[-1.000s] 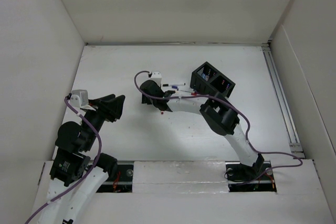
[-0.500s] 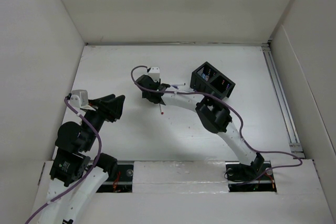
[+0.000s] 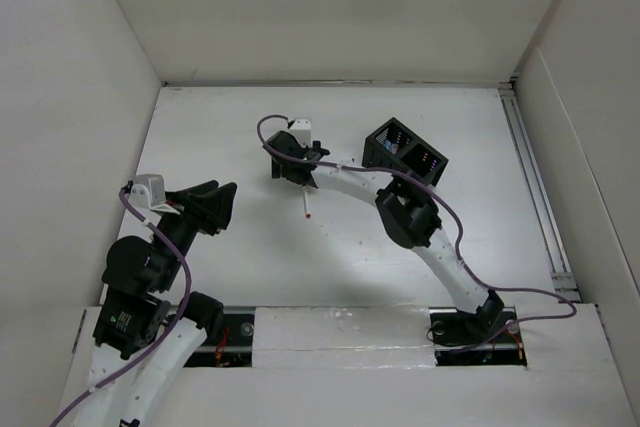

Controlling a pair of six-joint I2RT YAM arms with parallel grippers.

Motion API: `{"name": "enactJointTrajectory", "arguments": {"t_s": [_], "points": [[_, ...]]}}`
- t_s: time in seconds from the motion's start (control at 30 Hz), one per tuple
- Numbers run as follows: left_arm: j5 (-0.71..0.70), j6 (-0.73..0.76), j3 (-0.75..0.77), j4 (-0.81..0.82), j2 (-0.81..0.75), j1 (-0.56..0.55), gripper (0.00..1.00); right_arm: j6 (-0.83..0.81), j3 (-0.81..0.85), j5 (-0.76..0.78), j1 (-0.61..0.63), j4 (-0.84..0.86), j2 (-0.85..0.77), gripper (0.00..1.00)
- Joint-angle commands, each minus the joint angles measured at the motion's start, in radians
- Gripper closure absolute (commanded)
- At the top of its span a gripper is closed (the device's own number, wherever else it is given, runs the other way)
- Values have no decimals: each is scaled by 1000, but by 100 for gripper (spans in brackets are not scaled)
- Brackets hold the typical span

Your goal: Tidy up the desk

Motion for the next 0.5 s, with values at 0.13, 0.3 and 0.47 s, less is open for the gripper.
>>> {"name": "enactJointTrajectory", "arguments": {"t_s": [0.13, 0.3, 0.47], "points": [[40, -7, -2, 48, -19, 1, 55, -5, 50, -81, -64, -11, -4, 13], [43, -7, -4, 49, -19, 1, 55, -17, 107, -100, -64, -25, 27, 13], [47, -7, -4, 51, -17, 1, 55, -38, 197, -107, -64, -58, 75, 9]]}}
